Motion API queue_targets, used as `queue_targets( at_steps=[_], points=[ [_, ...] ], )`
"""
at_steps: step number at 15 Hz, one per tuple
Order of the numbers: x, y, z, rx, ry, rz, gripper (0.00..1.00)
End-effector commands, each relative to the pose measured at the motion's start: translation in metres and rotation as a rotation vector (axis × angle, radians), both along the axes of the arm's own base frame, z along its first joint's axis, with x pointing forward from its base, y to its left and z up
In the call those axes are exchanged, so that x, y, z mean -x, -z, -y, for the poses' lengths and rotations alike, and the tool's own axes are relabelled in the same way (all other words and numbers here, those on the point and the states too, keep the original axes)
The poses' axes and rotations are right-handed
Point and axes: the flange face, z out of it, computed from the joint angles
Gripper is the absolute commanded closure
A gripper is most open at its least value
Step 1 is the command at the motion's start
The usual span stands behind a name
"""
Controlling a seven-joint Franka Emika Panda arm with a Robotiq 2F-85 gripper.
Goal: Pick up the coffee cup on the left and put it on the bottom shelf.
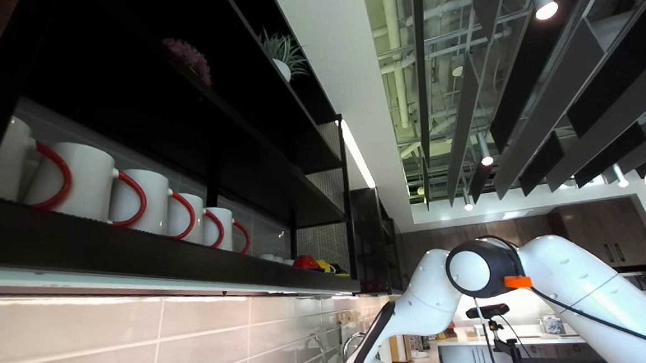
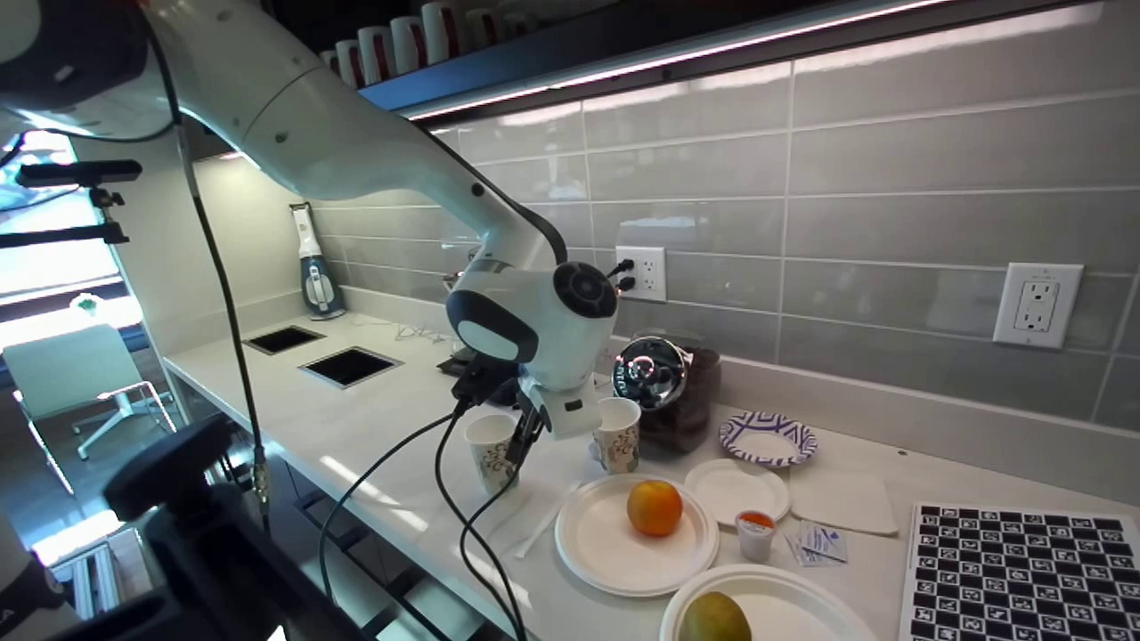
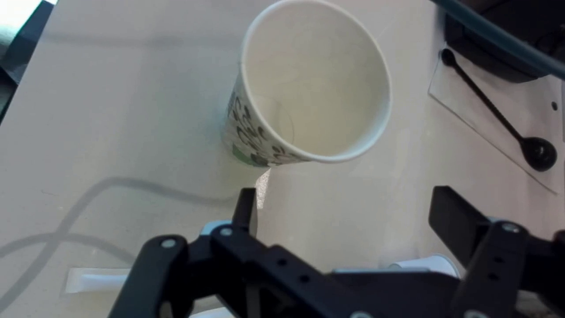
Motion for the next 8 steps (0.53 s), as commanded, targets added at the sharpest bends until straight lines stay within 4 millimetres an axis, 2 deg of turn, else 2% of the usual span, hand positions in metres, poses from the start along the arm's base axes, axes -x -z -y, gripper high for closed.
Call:
queue_targets(
  at_steps=[1,5,8],
  points=[
    [-0.003,0.029,-0.007,-0.065,-0.02,-0.063,0.0],
    [0.002,0.053,-0.01,-0.102,-0.028,-0.102,0.0],
    [0.003,0.063,-0.007,-0.105,-0.025,-0.118,0.0]
  ],
)
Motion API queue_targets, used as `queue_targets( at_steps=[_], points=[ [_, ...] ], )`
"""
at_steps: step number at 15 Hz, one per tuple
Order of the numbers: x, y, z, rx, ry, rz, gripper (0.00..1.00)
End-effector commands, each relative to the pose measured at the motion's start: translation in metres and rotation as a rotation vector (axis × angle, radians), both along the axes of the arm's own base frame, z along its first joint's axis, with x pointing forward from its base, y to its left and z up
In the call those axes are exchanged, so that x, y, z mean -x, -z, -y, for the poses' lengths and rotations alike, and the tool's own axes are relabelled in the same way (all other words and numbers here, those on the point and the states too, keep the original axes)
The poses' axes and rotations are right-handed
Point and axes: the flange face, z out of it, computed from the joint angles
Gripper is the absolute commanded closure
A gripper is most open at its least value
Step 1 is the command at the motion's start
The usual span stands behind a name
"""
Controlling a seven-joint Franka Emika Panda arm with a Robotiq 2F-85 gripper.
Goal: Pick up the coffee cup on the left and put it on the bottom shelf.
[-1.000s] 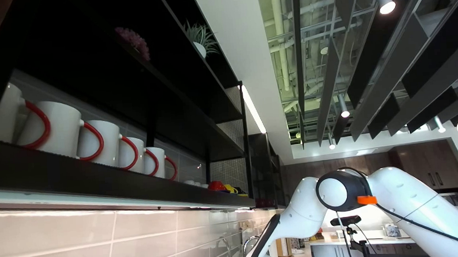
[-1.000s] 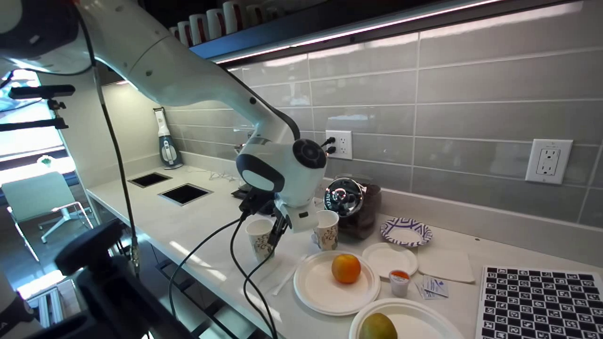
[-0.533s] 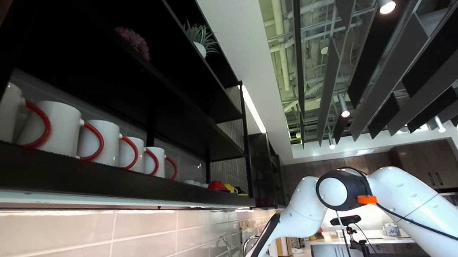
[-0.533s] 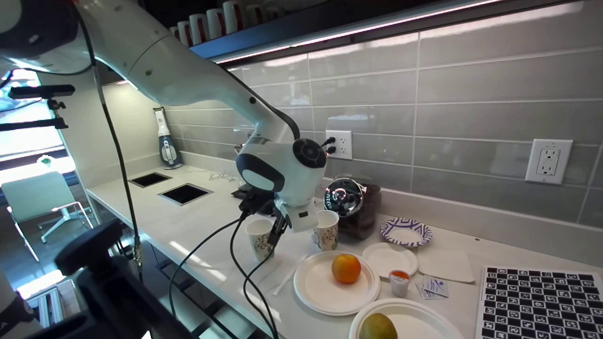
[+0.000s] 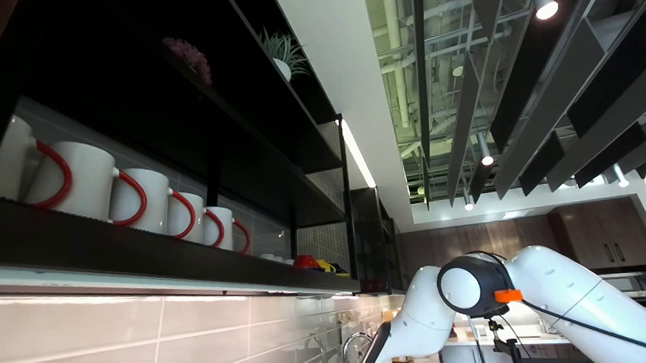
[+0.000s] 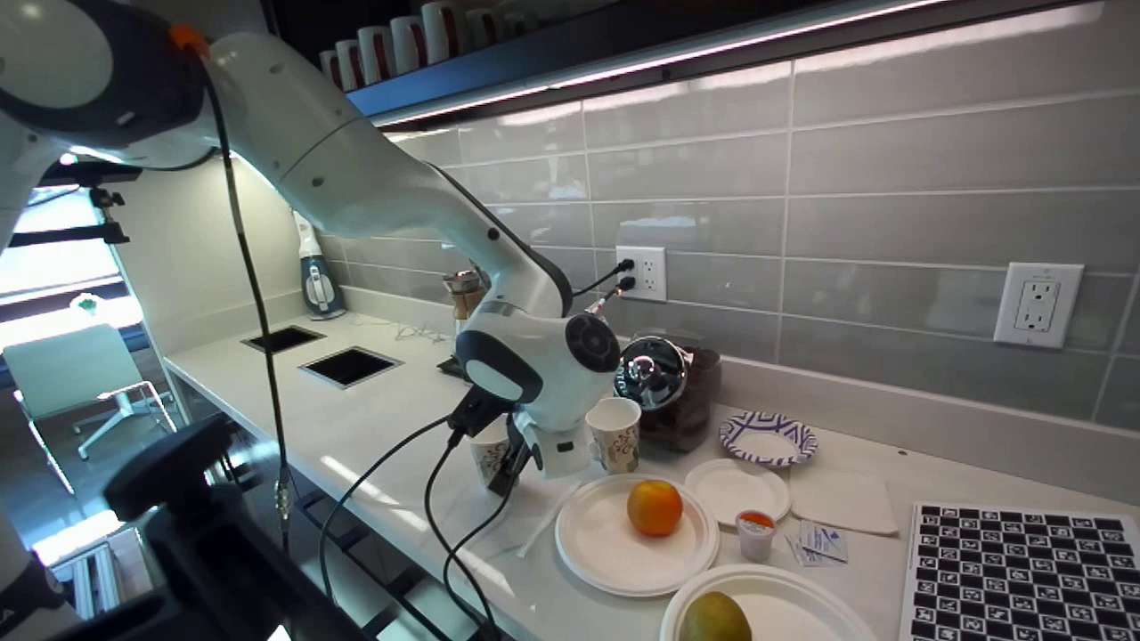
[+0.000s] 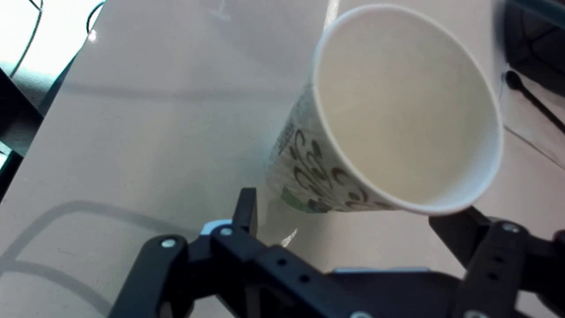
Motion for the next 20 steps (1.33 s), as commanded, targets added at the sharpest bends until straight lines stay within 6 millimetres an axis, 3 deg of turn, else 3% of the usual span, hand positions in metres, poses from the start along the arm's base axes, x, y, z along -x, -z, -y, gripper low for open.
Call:
queue_targets(
  at_steps=[1,20],
  points=[
    [-0.007,0.01,0.008,-0.032,0.006,-0.018,0.0],
    [-0.051,0.049,-0.004,-0.19,-0.109,-0.056,0.0]
  ],
)
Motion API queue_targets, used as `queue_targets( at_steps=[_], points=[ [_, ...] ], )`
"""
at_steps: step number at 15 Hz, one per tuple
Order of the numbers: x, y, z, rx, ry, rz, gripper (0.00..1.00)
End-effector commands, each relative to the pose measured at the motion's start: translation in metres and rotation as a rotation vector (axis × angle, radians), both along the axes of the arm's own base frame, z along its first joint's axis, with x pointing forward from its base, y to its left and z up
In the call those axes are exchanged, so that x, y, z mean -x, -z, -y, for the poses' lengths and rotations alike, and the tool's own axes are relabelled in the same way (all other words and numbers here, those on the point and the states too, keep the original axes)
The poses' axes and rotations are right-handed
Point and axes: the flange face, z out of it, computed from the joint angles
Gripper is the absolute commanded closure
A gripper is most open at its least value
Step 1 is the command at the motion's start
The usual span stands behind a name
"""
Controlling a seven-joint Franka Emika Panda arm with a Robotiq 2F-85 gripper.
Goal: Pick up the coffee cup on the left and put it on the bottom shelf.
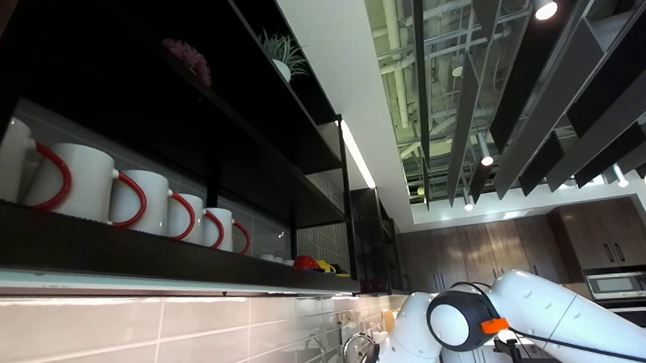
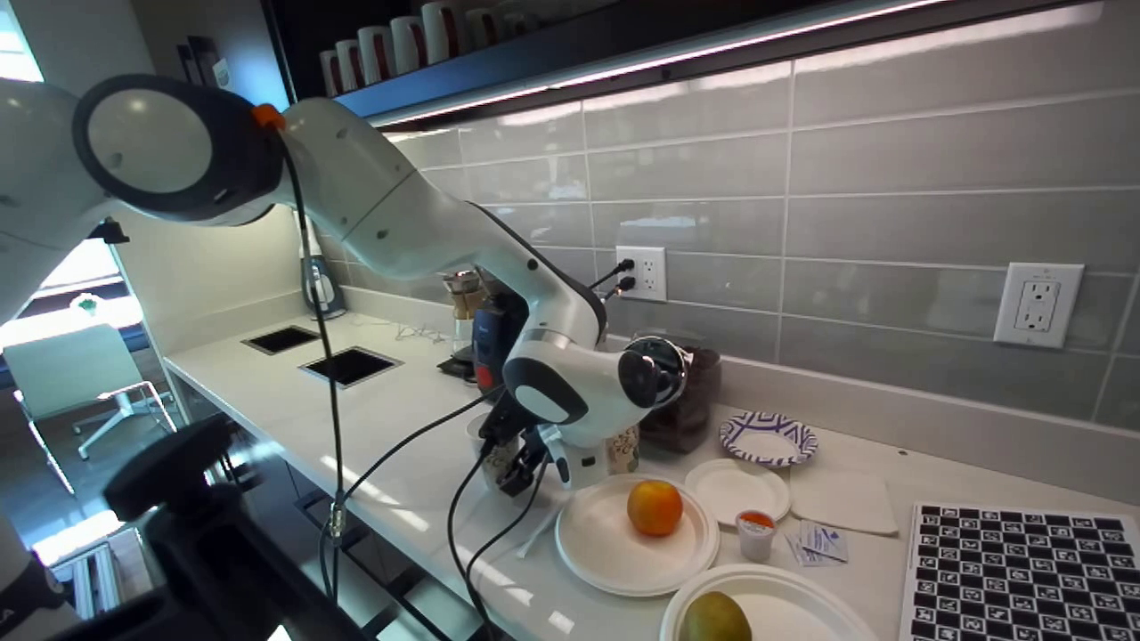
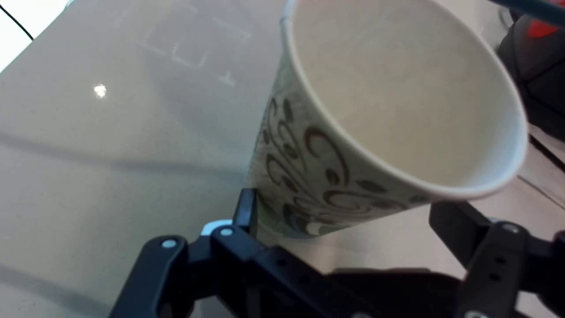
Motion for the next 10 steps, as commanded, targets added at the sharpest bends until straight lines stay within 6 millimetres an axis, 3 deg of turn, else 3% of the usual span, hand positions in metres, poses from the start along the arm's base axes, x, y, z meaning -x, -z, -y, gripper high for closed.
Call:
queue_targets(
  at_steps=[1,10],
  points=[
    [-0.012,0.008,0.003,-0.024,-0.012,-0.021,0.0],
    [-0.02,0.019,-0.004,-0.074,-0.004,-0.081,0.0]
  ],
)
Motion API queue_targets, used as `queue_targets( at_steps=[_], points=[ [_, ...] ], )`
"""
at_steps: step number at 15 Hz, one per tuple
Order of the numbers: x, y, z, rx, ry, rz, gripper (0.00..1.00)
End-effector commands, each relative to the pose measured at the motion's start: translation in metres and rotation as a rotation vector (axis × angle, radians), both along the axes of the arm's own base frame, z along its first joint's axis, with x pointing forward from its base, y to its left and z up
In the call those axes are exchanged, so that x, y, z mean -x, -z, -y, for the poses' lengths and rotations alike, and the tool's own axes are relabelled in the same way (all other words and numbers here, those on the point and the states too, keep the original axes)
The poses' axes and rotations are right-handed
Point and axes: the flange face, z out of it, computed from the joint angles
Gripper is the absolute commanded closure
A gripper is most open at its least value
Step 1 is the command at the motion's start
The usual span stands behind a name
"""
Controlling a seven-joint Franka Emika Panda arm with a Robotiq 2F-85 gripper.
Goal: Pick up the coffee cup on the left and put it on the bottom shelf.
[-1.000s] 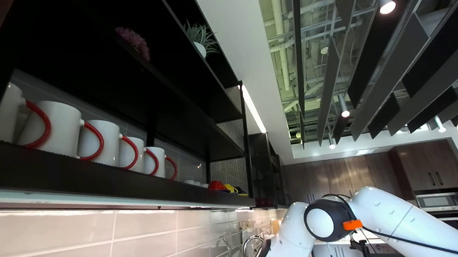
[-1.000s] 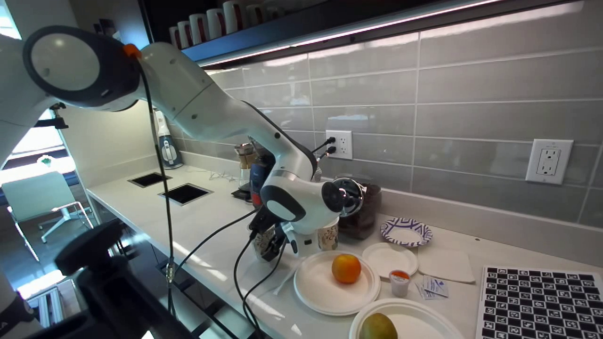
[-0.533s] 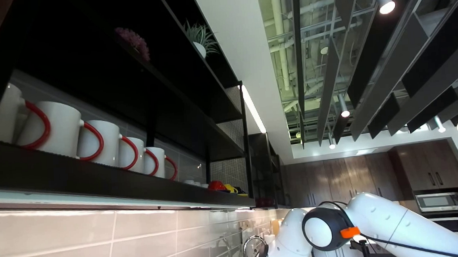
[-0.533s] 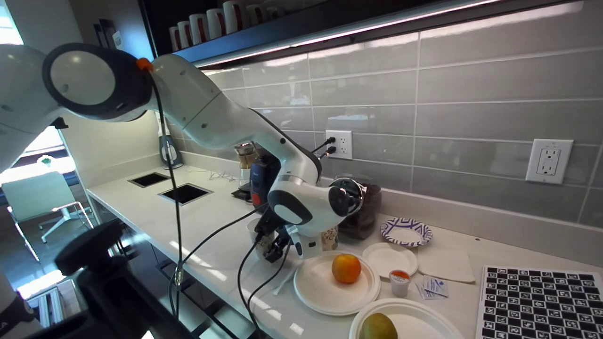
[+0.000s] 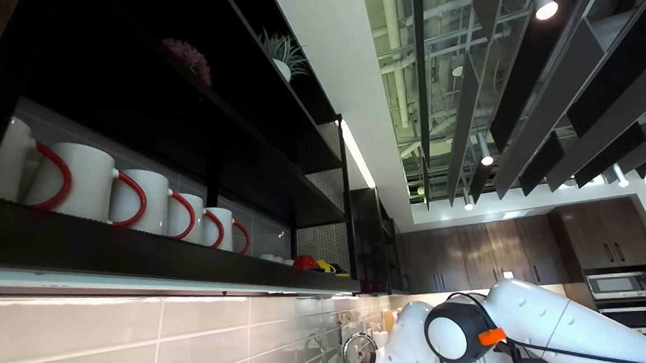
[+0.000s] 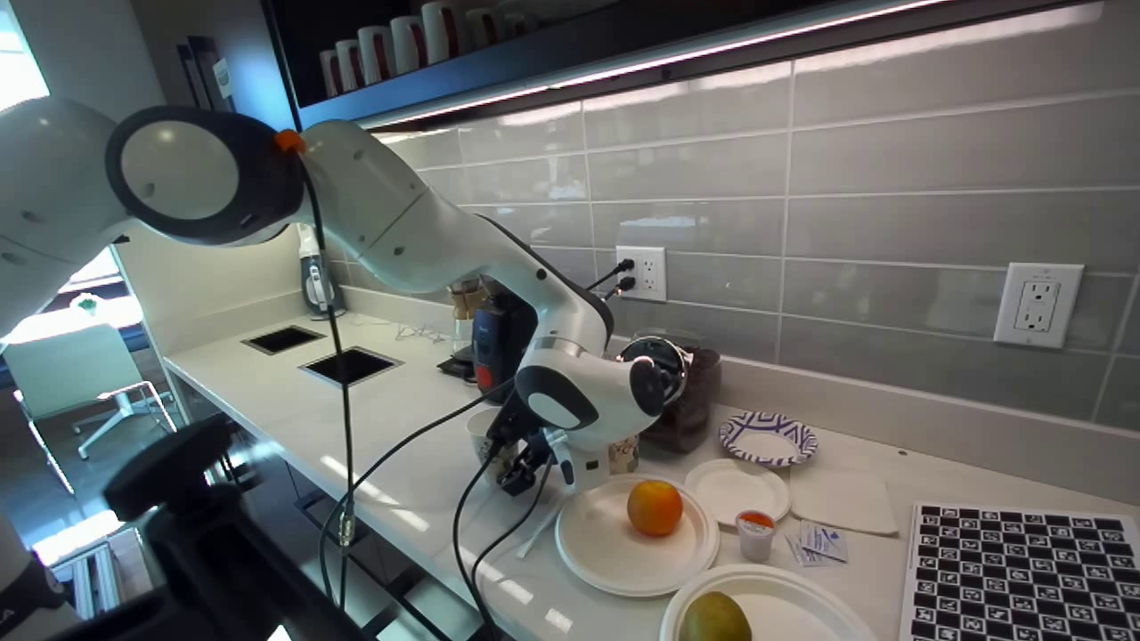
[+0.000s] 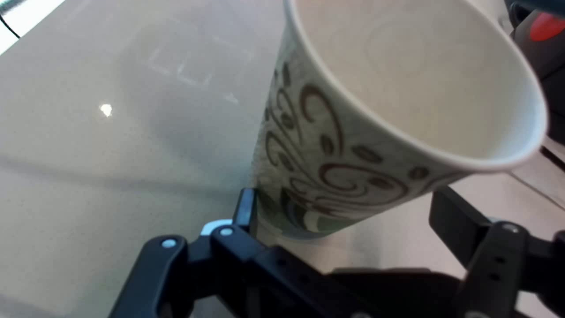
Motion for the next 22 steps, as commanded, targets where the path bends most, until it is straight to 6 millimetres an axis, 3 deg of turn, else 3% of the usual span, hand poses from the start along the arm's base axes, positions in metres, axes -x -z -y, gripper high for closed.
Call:
queue_targets(
  at_steps=[1,2,9,10,14,20,22],
  points=[
    [-0.0074,0.0058,0.0016,-0.032,0.021,-0.055,0.01],
    [-0.0077,0.0062,0.0022,-0.033,0.028,-0.065,0.1],
    [-0.0095,0.0094,0.0035,-0.032,0.052,-0.1,0.36],
    [-0.0101,0.0093,0.0035,-0.034,0.053,-0.102,0.33],
    [-0.0107,0.0091,0.0036,-0.034,0.056,-0.107,0.37],
    [-0.0108,0.008,0.003,-0.038,0.054,-0.104,0.5],
    [-0.0108,0.0069,0.0032,-0.037,0.054,-0.102,0.47]
  ],
)
